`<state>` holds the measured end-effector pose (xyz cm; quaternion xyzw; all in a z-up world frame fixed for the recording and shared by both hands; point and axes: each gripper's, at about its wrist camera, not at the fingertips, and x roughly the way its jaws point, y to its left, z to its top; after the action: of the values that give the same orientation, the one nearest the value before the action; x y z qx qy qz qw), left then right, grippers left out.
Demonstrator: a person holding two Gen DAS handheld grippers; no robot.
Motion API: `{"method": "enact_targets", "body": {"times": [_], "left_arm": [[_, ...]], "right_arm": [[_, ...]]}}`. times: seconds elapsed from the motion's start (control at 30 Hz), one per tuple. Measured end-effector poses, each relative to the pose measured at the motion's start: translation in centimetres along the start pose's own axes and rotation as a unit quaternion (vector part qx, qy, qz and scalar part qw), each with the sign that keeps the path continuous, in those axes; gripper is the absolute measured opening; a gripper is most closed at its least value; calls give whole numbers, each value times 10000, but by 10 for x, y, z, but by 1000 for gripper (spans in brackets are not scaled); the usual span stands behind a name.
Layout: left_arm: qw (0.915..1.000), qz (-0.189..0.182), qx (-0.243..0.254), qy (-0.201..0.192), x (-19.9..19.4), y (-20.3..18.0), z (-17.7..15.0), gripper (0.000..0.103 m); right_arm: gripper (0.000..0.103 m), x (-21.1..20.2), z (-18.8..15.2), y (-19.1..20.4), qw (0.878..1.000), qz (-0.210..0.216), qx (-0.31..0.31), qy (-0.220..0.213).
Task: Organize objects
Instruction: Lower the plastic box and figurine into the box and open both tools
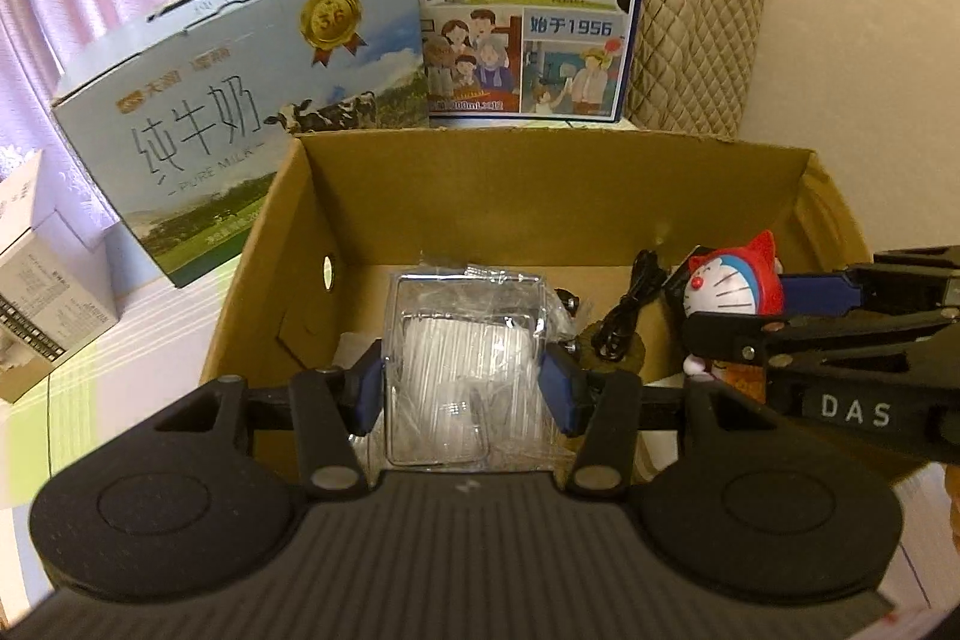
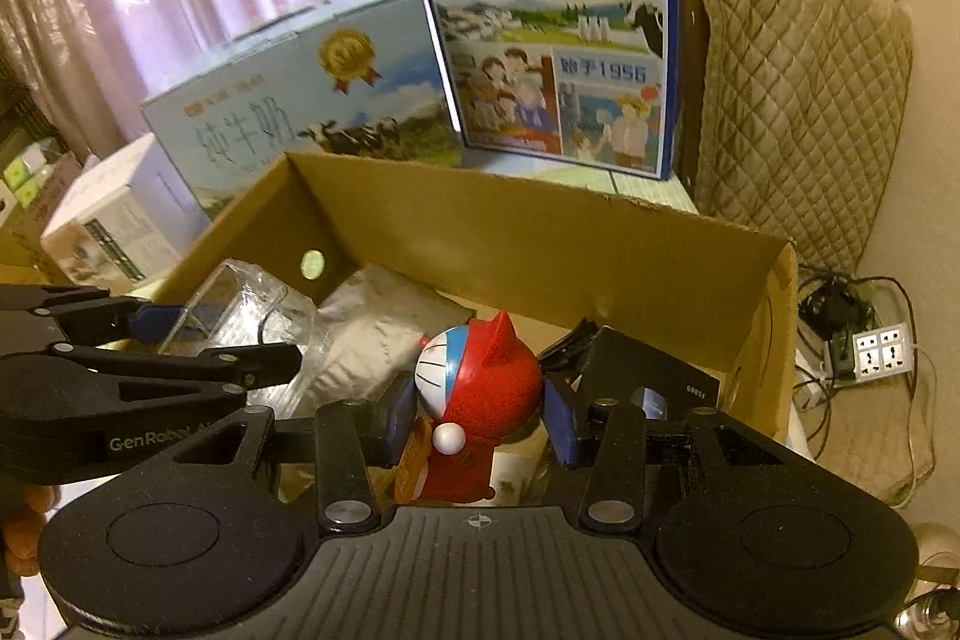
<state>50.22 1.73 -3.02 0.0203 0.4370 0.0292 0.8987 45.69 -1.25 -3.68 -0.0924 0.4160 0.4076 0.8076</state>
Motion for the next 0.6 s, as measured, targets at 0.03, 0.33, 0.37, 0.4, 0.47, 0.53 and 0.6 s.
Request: {"method": "enact_targets", "body": {"times": [0.03, 0.33, 0.37, 0.4, 0.47, 0.53, 0.6], "left_arm": [[10000, 0, 10, 28, 4, 0, 1, 48], [9998, -66, 53, 201, 31, 1, 11, 48], [9997, -80, 42, 216, 33, 1, 12, 48], [9997, -92, 39, 224, 34, 2, 12, 48], [9997, -94, 38, 237, 37, 2, 13, 48], [9996, -104, 36, 250, 39, 2, 14, 48], [9996, -112, 36, 252, 39, 2, 14, 48]], "right_arm": [[42, 4, 1, -1, 10000, -26, -1, 23], [42, 38, 10, -13, 9995, -137, 124, 271], [42, 41, 11, -15, 9994, -157, 141, 290], [42, 43, 12, -16, 9994, -175, 185, 237], [42, 43, 16, -19, 9995, -164, 236, 116], [42, 43, 21, -22, 9993, -212, 317, 51], [43, 41, 24, -26, 9990, -219, 401, 15]]}}
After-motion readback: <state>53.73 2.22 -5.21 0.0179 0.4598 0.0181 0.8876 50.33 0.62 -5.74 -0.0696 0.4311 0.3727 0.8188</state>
